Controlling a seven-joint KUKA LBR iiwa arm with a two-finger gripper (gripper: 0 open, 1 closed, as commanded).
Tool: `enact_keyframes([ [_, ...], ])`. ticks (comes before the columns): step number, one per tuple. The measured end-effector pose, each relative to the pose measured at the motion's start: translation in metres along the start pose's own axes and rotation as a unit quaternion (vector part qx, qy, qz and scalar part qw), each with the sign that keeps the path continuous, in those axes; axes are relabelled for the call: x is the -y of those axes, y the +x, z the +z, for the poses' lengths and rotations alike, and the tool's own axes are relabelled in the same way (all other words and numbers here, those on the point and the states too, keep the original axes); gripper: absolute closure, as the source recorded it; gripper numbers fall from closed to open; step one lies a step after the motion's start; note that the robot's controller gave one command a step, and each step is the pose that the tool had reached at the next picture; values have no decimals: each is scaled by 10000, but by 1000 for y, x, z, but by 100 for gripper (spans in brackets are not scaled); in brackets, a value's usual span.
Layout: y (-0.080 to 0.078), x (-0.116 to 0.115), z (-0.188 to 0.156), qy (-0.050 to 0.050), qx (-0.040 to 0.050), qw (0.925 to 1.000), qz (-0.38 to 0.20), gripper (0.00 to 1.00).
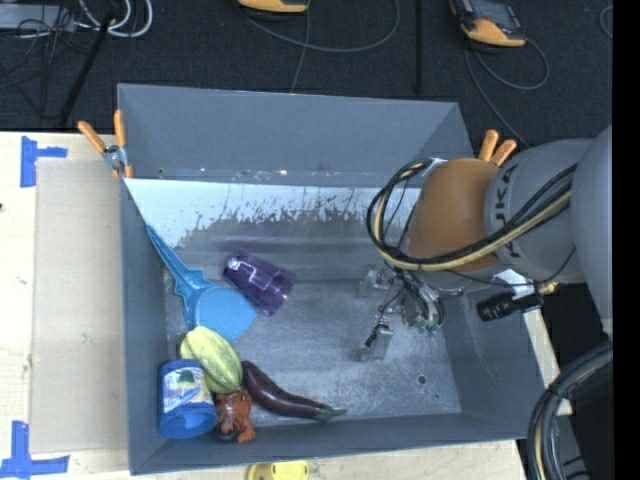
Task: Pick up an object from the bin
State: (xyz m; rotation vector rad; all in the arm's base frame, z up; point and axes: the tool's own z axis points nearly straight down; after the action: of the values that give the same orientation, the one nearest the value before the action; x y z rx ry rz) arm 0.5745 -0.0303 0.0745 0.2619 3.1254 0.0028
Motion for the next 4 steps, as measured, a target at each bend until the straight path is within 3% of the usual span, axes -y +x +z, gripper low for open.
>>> enact_keyframes([
  [1,15,11,-33,15,-85,9998,-175,0],
  [2,-14,-24,-61,8,6,9996,294,0],
  [3,-2,-65,-25,6,-5,10000,56,0],
  [4,-2,-80,-45,15,-64,9998,-179,0],
])
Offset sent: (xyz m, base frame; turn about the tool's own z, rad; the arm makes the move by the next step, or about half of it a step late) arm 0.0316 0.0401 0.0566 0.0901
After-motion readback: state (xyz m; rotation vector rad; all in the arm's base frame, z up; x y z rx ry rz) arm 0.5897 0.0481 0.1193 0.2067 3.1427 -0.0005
